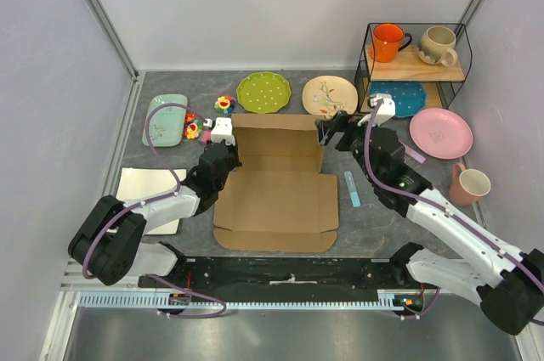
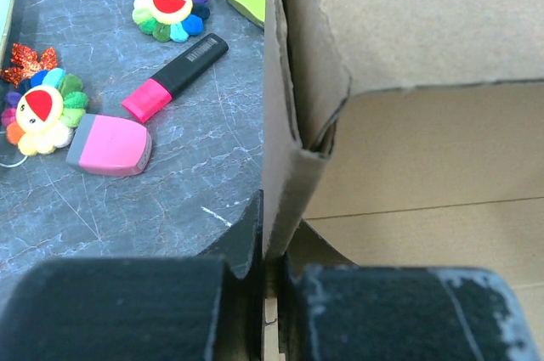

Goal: Fold the paper box

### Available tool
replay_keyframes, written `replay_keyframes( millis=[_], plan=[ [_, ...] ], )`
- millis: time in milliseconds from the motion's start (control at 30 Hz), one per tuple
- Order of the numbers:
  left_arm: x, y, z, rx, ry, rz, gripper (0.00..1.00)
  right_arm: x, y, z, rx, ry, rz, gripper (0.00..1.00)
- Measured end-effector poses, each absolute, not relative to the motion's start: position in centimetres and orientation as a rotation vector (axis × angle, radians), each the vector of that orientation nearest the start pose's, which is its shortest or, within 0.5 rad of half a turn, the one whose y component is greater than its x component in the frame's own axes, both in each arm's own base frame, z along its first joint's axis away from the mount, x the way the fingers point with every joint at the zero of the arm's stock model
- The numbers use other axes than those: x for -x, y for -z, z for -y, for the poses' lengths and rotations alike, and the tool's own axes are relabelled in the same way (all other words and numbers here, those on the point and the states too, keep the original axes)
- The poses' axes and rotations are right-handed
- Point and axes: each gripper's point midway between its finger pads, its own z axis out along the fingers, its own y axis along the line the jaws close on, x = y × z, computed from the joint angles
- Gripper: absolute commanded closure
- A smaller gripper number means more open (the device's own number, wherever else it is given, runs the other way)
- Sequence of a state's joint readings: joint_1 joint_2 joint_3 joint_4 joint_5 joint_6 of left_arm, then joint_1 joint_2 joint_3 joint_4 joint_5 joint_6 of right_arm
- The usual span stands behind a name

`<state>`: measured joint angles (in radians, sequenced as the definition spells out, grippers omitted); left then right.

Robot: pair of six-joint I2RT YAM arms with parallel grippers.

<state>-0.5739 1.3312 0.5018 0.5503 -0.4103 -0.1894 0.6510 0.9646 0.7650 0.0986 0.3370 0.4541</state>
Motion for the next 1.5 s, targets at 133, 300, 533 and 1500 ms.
replay_keyframes(
  millis=[133, 300, 533, 1500],
  plan=[
    [-35.7, -12.4, 15.6, -0.068, 0.158, -1.829, 0.98, -34.2, -26.9, -18.4, -0.148, -0.535, -1.725, 0.03],
    [-35.6, -11.9, 15.8, -0.075, 0.154, -1.841, 0.98, -36.7, -22.6, -18.9, -0.154, -0.531, -1.831, 0.07],
    [-35.3, -10.8, 15.6, -0.068, 0.143, -1.883, 0.98, -36.8, -19.4, -20.0, -0.116, -0.576, -1.888, 0.16],
    [-29.4, -14.3, 15.0, -0.192, 0.266, -1.971, 0.92, -36.1, -18.3, -20.2, -0.095, -0.649, -1.808, 0.36]
  ],
)
